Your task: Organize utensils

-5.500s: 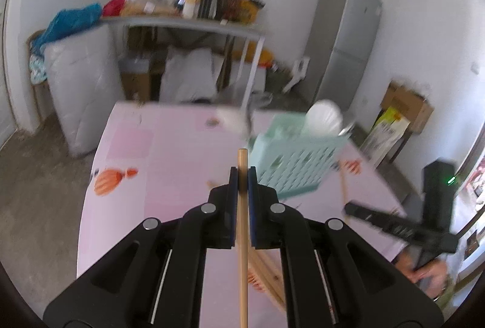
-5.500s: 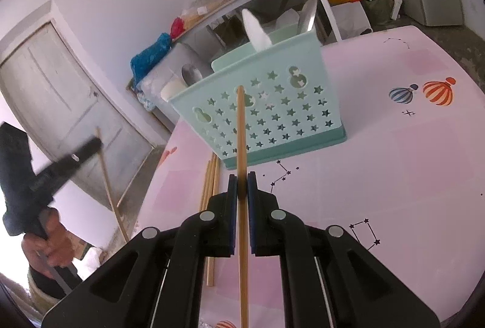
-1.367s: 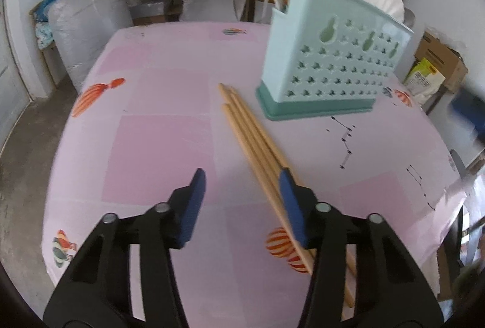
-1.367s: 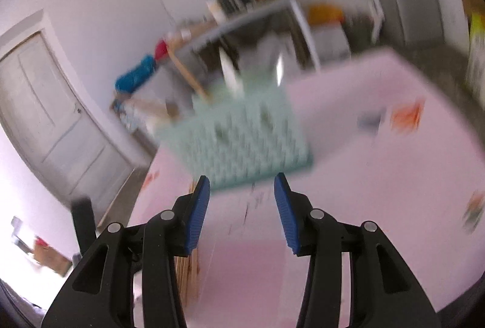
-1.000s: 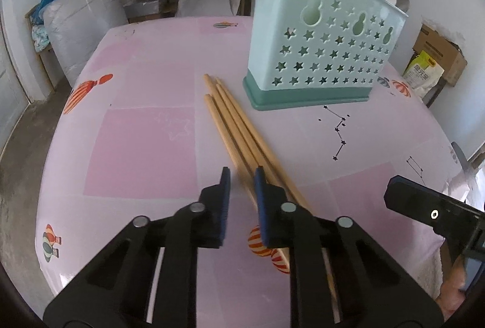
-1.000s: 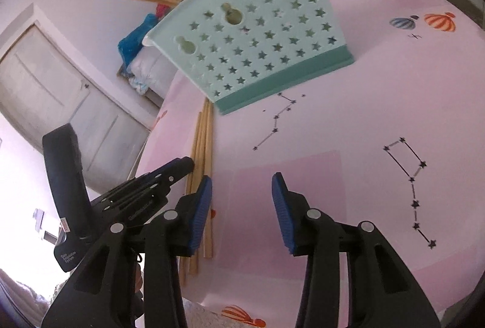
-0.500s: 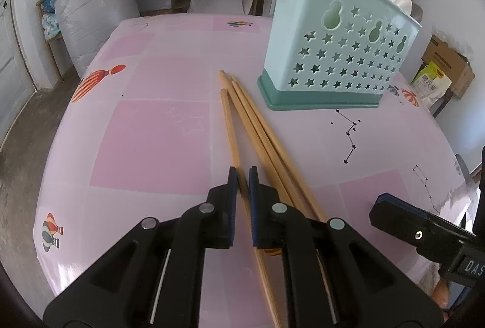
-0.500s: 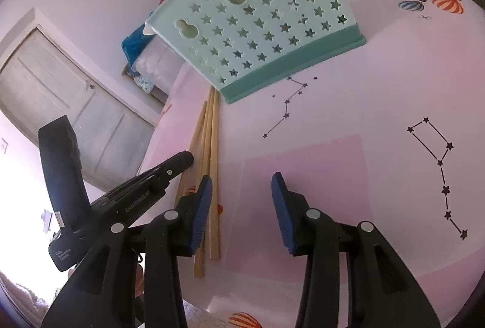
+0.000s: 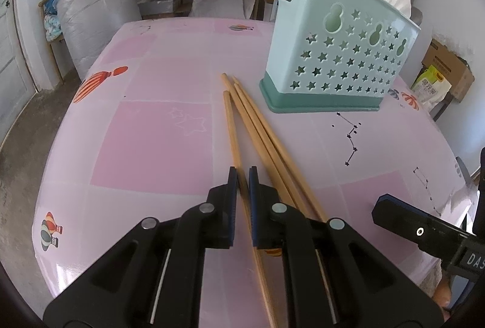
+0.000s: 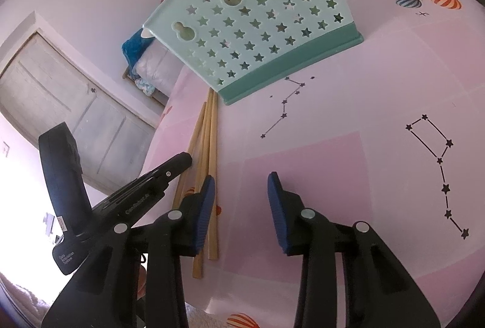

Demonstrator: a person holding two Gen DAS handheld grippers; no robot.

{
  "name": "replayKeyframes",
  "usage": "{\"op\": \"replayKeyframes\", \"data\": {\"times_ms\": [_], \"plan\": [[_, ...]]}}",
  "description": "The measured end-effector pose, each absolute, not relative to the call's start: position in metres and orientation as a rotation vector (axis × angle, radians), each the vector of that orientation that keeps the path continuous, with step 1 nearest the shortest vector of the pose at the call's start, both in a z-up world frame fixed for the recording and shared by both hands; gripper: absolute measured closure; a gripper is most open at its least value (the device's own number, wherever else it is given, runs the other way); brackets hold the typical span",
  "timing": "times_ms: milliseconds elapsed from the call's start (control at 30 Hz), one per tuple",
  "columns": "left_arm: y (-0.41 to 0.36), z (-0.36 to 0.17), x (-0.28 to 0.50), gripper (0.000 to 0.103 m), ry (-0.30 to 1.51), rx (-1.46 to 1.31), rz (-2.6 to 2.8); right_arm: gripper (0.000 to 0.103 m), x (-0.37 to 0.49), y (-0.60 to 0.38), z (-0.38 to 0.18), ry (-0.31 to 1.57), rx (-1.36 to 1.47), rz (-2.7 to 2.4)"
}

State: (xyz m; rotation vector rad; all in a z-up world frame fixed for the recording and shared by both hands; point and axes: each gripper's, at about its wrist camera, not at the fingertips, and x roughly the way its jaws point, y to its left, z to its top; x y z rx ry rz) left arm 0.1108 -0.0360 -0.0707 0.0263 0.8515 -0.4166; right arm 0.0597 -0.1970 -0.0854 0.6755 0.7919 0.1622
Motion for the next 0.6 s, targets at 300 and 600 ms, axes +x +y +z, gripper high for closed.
{"op": "replayKeyframes", "data": {"times_ms": [300, 600], "plan": [[-0.021, -0.067, 0.113, 0.097, 0.866, -0.037, -0.420, 0.068, 0.058, -0.198, -0.083, 0.798, 0.667, 0.165], [-0.027, -0.068, 0.111, 0.095, 0.857, 0.019, -0.403, 0.071, 0.060, -0.184, -0.079, 0.818, 0.603, 0.195]]}}
